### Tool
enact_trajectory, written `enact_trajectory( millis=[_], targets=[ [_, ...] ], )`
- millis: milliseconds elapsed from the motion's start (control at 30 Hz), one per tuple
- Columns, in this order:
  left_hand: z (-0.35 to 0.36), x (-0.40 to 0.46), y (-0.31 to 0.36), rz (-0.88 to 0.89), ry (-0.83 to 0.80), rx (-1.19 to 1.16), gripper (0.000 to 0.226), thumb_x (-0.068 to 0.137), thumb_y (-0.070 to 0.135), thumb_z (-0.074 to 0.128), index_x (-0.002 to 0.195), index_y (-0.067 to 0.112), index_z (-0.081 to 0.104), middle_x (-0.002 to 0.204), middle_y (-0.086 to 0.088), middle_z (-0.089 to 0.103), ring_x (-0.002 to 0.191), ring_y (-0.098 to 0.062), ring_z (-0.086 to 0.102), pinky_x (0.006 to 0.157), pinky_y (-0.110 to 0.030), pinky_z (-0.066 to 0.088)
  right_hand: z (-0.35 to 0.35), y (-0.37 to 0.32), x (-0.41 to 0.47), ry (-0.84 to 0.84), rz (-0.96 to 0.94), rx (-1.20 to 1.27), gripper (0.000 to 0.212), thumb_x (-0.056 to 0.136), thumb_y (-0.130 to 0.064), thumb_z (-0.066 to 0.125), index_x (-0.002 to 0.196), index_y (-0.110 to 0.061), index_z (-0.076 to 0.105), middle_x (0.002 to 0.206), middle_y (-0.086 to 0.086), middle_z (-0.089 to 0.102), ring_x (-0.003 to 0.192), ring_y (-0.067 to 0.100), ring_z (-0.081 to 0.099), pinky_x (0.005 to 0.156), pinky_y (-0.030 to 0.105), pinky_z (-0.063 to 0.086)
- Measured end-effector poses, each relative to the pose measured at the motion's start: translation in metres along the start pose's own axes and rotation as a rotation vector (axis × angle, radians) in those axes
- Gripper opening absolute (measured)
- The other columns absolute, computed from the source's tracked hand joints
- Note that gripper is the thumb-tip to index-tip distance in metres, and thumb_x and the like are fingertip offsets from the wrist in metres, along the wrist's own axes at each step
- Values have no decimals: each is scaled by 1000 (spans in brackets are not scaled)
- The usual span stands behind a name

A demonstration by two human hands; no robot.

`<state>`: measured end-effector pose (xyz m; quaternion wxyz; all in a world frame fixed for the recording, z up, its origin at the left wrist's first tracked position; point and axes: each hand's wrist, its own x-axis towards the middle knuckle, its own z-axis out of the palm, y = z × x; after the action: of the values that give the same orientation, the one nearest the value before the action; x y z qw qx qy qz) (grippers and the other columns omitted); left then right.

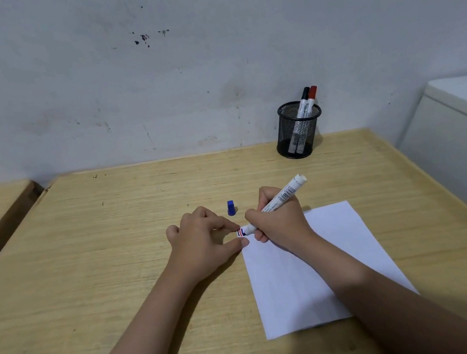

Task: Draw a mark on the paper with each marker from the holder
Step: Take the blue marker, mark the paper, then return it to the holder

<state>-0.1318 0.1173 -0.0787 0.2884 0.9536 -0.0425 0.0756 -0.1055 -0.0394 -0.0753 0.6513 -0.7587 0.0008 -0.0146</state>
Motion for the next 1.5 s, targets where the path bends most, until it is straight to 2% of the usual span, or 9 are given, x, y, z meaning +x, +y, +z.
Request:
enact_trajectory(
  millis=[167, 367, 433, 567, 700, 800, 900, 1200, 1500],
  targets=[
    [3, 1, -2, 51, 8, -4, 36, 62, 56, 72, 93, 41, 60, 98, 14, 48, 101, -8, 44, 81, -32, 18, -3, 1, 1, 66, -7, 145, 36, 75, 1, 63, 54, -15, 38, 39, 2, 53, 36, 17, 55, 42, 27, 44],
    [-4, 19, -1, 194, -75, -133, 64, 67, 41, 67, 125, 38, 42, 137, 11, 33, 125, -10, 39, 98, -39, 30, -8, -4, 2, 142, 48, 340, 38, 80, -4, 66, 56, -13, 38, 42, 3, 58, 37, 17, 55, 44, 27, 43],
    [-3, 28, -1, 214, -74, -139, 52, 74, 34, 62, 124, 36, 47, 129, 8, 43, 120, -15, 44, 98, -37, 38, -9, -8, 0, 197, 37, 385, 38, 81, -8, 68, 58, -14, 39, 43, 2, 59, 37, 17, 57, 45, 28, 44],
    [-4, 41, 8, 169, -26, -111, 16, 80, 15, 62, 95, 21, 65, 92, -1, 61, 86, -18, 61, 74, -26, 47, -10, -29, -9, 244, -109, 419, 34, 83, -14, 69, 63, -11, 41, 45, 0, 60, 42, 15, 62, 47, 31, 51],
    [-21, 35, 27, -65, 48, -681, 6, 77, 7, 70, 80, 11, 68, 74, -13, 66, 69, -19, 61, 68, -25, 49, -19, -55, -19, 246, -227, 487, 29, 89, -8, 59, 63, -6, 46, 53, 6, 57, 47, 20, 67, 49, 28, 55],
    [-38, 22, 41, -65, 13, -1069, 11, 78, 0, 67, 78, 11, 67, 76, -9, 69, 73, -17, 68, 77, -28, 55, -29, -66, -29, 244, -244, 484, 29, 88, -6, 60, 63, -6, 47, 46, 1, 60, 48, 20, 68, 48, 27, 56],
    [-48, 8, 55, -27, -35, -1261, 10, 77, -1, 63, 79, 9, 66, 72, -3, 69, 69, -13, 69, 72, -22, 56, -34, -76, -42, 228, -257, 485, 29, 87, -6, 62, 62, -7, 47, 48, 4, 63, 48, 23, 68, 48, 28, 55],
    [-64, -23, 83, 92, -113, -1276, 10, 70, 6, 65, 77, 12, 70, 70, -2, 71, 67, -14, 67, 74, -23, 56, -39, -101, -67, 209, -365, 351, 30, 83, -3, 66, 60, -5, 46, 41, 1, 58, 34, 14, 57, 38, 24, 47],
    [-77, -39, 104, 153, -38, -1246, 9, 65, 4, 74, 70, 11, 72, 70, -4, 72, 67, -18, 66, 75, -26, 56, -38, -107, -75, 262, -502, 460, 34, 76, -9, 65, 56, -4, 38, 48, 7, 48, 27, 15, 48, 39, 23, 38]
  ],
)
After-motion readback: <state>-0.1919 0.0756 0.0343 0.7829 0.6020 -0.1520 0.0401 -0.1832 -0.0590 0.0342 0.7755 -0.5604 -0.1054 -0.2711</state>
